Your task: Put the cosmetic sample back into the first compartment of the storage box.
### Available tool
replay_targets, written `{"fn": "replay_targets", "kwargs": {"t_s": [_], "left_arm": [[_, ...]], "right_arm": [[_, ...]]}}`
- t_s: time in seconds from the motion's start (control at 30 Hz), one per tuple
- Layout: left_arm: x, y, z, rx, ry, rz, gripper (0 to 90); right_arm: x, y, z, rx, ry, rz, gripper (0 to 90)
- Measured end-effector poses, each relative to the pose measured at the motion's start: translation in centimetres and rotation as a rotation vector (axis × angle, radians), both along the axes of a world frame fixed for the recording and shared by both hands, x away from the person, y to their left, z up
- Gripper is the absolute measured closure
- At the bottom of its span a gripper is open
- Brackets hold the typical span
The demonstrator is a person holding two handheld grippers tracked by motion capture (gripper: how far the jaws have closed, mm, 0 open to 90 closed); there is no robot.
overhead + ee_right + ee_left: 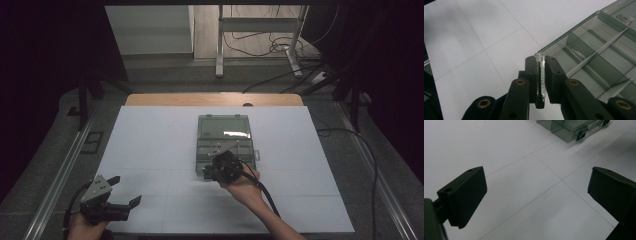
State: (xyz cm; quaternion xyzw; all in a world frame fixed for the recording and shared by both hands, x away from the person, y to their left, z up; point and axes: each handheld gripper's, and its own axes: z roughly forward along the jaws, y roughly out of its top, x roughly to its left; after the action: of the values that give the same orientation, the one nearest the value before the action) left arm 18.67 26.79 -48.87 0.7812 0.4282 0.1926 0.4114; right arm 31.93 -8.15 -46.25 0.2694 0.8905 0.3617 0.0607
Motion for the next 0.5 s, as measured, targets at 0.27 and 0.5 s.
{"fn": "replay_targets", "kwargs": {"t_s": [0.27, 0.5], "left_arm": [[0.0, 0.0, 0.0, 0.001, 0.000, 0.001, 2.7], [0.0, 0.0, 0.0, 0.002, -0.002, -0.001, 2.7]], "right_arm": [[0.7, 0.0, 0.2, 0.012, 0.004, -0.014, 80.8], [1.4, 0.3, 0.4, 0.023, 0.004, -0.020, 80.8]]}}
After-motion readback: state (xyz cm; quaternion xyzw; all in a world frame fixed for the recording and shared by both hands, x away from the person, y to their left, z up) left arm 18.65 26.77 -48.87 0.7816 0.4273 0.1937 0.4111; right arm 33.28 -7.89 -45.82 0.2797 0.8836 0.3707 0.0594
